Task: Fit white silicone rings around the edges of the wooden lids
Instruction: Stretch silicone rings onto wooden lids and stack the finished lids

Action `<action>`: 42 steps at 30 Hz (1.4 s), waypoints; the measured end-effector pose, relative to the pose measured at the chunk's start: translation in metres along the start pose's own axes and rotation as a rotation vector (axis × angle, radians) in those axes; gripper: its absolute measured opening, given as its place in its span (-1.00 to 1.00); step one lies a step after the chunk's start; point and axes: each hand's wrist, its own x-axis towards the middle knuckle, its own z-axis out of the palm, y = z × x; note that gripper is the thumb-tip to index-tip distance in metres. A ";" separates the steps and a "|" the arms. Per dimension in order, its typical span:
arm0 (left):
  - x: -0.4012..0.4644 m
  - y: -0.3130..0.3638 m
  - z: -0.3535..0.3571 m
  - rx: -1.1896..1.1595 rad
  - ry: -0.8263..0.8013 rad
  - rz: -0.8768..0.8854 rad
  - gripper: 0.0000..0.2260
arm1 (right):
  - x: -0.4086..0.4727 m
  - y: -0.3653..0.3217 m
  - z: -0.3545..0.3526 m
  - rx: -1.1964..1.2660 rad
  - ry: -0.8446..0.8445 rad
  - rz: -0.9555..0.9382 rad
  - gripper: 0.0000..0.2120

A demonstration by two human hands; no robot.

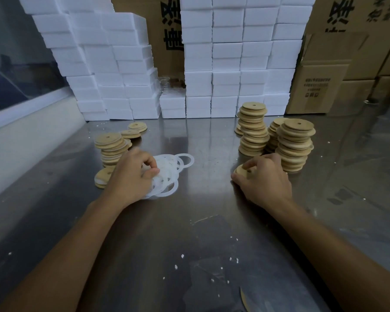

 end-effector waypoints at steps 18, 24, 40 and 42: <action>0.001 0.034 -0.010 -0.693 0.235 -0.048 -0.78 | 0.002 -0.001 -0.001 0.004 -0.076 -0.016 -0.14; -0.001 0.041 -0.009 -1.020 -0.004 -0.138 -0.79 | 0.000 0.002 0.005 0.235 -0.130 -0.187 -0.65; -0.017 0.062 0.022 -1.053 -0.171 -0.293 -0.87 | -0.007 -0.012 0.005 0.971 -0.298 -0.203 -0.66; -0.017 0.061 0.025 -1.030 -0.157 -0.308 -0.90 | -0.009 -0.011 0.009 0.867 -0.263 -0.292 -0.81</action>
